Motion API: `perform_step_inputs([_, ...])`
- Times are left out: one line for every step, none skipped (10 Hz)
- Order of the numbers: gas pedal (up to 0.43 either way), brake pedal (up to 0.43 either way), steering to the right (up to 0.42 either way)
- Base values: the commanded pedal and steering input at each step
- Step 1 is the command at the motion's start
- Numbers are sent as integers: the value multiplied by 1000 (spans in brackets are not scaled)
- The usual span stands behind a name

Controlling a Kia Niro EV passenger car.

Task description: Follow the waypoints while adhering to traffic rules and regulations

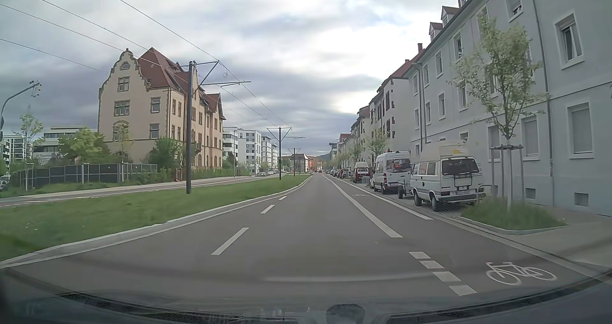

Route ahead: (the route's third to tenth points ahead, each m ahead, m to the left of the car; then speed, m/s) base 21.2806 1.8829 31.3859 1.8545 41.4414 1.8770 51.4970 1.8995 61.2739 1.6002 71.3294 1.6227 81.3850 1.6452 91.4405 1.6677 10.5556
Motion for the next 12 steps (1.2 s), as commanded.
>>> perform_step_inputs([110, 0, 0])
perform_step_inputs([110, 0, -1])
perform_step_inputs([110, 0, 0])
perform_step_inputs([110, 0, 0])
perform_step_inputs([110, 0, 0])
perform_step_inputs([110, 0, 0])
perform_step_inputs([110, 0, 1])
perform_step_inputs([110, 0, 0])
perform_step_inputs([110, 0, 1])
perform_step_inputs([110, 0, 1])
perform_step_inputs([110, 0, 1])
perform_step_inputs([110, 0, 0])
